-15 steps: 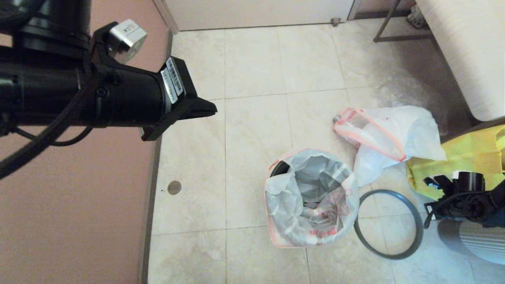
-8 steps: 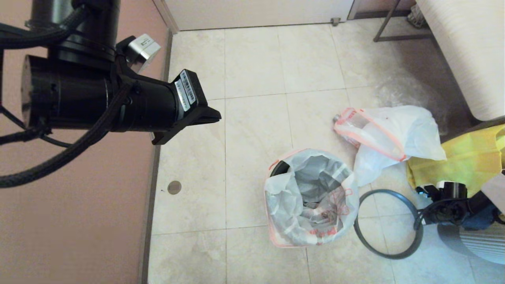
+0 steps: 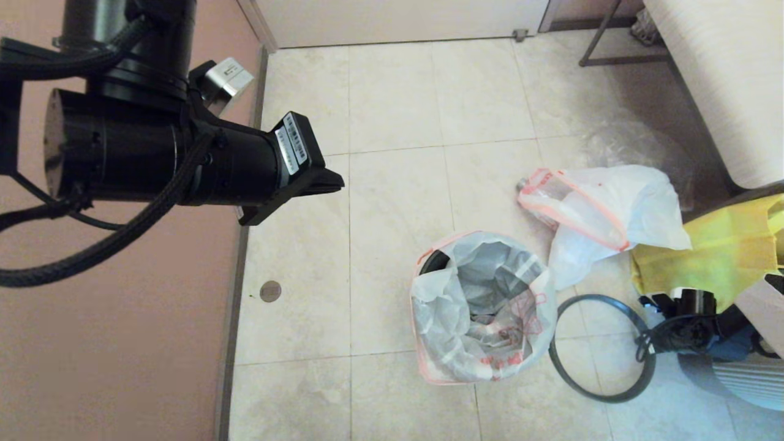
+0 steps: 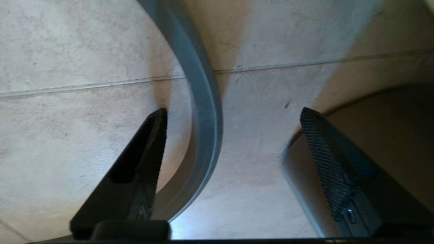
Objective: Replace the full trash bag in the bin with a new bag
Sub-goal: Place the trash can ring on the trash can
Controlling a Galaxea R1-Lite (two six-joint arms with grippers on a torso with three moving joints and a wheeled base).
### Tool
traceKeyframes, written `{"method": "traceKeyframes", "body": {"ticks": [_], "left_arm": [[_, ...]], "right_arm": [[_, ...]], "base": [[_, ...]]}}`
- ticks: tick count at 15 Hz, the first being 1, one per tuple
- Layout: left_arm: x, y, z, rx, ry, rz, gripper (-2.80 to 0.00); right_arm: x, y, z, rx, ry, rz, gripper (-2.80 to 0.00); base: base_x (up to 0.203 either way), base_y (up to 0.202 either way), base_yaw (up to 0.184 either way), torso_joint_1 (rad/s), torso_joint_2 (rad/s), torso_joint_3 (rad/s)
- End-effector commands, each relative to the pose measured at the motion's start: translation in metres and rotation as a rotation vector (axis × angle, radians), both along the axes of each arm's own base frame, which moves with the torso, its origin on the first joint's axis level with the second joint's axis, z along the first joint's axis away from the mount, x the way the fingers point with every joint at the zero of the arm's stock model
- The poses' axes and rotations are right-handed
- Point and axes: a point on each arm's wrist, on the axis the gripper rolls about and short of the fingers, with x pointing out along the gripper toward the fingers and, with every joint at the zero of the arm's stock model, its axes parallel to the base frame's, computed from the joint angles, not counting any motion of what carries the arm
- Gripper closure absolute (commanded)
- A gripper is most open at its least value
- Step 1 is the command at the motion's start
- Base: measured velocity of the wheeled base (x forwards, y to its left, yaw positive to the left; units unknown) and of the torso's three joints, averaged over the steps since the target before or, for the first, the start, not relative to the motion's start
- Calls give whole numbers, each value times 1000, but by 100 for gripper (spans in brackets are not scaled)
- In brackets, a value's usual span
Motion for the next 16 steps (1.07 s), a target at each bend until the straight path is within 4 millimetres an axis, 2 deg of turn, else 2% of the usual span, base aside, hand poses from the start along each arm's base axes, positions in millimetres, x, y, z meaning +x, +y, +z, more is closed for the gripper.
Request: {"method": "traceKeyframes", "body": {"ticks": [1,3,5,10,12,13,15,16], "left_arm": [[-3,7,6,-16,-16,15,0],[-4,16,12,-21,-39,40,0],[-4,17,13,-22,-44,41,0],[-7,19,16,-27,-52,41,0],[-4,18,14,-23,-45,42,0],[-3,16,12,-18,-38,37,0],[2,10,6,-5,-18,26,0],[6,6,1,6,-1,22,0]], "right_arm": [[4,1,-15,4,17,5,0],[9,7,-14,17,39,13,0],[9,7,-10,16,40,12,0],[-1,10,-3,59,126,7,0],[-13,13,20,69,133,1,0],[-22,15,40,74,125,0,0],[-42,23,89,80,84,9,0],[-55,28,120,72,46,13,0]], "base": [[0,0,0,0,0,0],[0,0,0,0,0,0],[0,0,0,0,0,0],[0,0,0,0,0,0],[0,0,0,0,0,0],[0,0,0,0,0,0],[0,0,0,0,0,0],[0,0,0,0,0,0]]}}
